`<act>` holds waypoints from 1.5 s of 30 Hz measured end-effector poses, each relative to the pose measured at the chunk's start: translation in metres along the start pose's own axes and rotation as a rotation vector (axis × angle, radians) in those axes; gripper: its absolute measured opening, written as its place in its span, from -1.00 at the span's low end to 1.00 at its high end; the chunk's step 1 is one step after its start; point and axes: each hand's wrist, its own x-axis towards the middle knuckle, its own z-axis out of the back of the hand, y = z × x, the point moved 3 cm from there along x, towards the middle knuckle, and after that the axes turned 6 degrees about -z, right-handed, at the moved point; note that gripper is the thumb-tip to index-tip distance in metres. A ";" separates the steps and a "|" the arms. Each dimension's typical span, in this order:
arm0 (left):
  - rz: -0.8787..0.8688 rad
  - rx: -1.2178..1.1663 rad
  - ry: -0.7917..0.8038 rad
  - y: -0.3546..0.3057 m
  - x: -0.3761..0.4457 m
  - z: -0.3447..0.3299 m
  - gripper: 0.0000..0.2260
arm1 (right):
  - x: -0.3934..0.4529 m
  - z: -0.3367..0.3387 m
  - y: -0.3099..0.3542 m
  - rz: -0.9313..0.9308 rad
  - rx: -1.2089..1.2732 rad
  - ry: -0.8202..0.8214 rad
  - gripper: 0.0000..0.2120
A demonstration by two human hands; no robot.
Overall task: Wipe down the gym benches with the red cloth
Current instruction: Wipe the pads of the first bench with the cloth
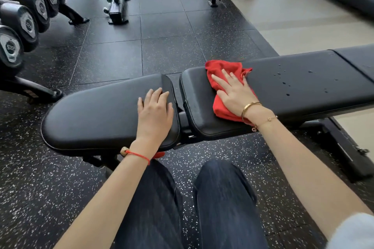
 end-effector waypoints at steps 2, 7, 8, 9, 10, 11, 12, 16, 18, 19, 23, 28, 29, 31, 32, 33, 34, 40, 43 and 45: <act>-0.048 -0.053 0.002 -0.018 0.004 -0.002 -0.62 | -0.027 -0.001 -0.001 0.069 0.013 -0.029 -0.49; -0.206 -0.098 0.050 -0.067 0.020 -0.015 -0.59 | -0.052 0.001 -0.032 -0.048 0.040 -0.094 -0.50; -0.222 -0.107 0.066 -0.073 0.023 -0.018 -0.58 | -0.044 0.002 -0.041 -0.124 0.034 -0.088 -0.50; -0.236 -0.112 0.079 -0.079 0.025 -0.020 -0.58 | -0.032 0.004 -0.047 -0.200 0.025 -0.080 -0.51; -0.247 -0.112 0.088 -0.084 0.026 -0.023 -0.57 | -0.018 0.006 -0.051 -0.266 0.016 -0.067 -0.51; -0.255 -0.112 0.096 -0.089 0.029 -0.025 -0.57 | -0.002 0.009 -0.051 -0.314 0.012 -0.050 -0.51; -0.259 -0.112 0.108 -0.093 0.031 -0.028 -0.57 | 0.012 0.011 -0.049 -0.337 0.013 -0.034 -0.51; -0.253 -0.094 0.132 -0.104 0.034 -0.035 -0.57 | 0.035 0.009 -0.028 -0.297 0.002 -0.018 -0.50; -0.235 -0.092 0.136 -0.106 0.035 -0.038 -0.57 | 0.018 0.006 -0.024 -0.232 -0.001 -0.032 -0.49; -0.227 -0.088 0.135 -0.107 0.034 -0.038 -0.57 | 0.006 0.005 -0.025 -0.199 0.005 -0.044 -0.49; -0.212 -0.066 0.126 -0.113 0.033 -0.043 -0.57 | -0.036 0.006 -0.045 -0.150 0.033 -0.071 -0.49; -0.141 -0.045 0.087 -0.121 0.033 -0.046 -0.60 | -0.023 0.014 -0.091 -0.204 0.028 -0.030 -0.50; -0.129 -0.040 0.076 -0.124 0.033 -0.048 -0.61 | -0.010 0.017 -0.099 -0.224 0.018 -0.017 -0.50; -0.081 -0.042 0.057 -0.129 0.034 -0.049 -0.64 | 0.018 0.024 -0.107 -0.239 0.010 0.023 -0.50; -0.060 -0.048 0.047 -0.131 0.034 -0.050 -0.66 | 0.030 0.026 -0.105 -0.226 0.011 0.037 -0.50; -0.045 -0.055 0.036 -0.133 0.035 -0.051 -0.67 | 0.040 0.026 -0.099 -0.200 0.005 0.041 -0.50; -0.030 -0.059 0.024 -0.135 0.036 -0.051 -0.68 | 0.046 0.024 -0.091 -0.158 -0.006 0.040 -0.50; 0.049 -0.037 -0.045 -0.142 0.036 -0.054 -0.73 | 0.001 0.013 -0.081 0.182 0.008 -0.011 -0.49; 0.053 -0.016 -0.060 -0.143 0.034 -0.057 -0.74 | -0.015 0.015 -0.111 0.251 0.007 -0.029 -0.49; 0.043 0.001 -0.067 -0.144 0.033 -0.058 -0.74 | -0.003 0.019 -0.138 0.180 0.013 -0.030 -0.49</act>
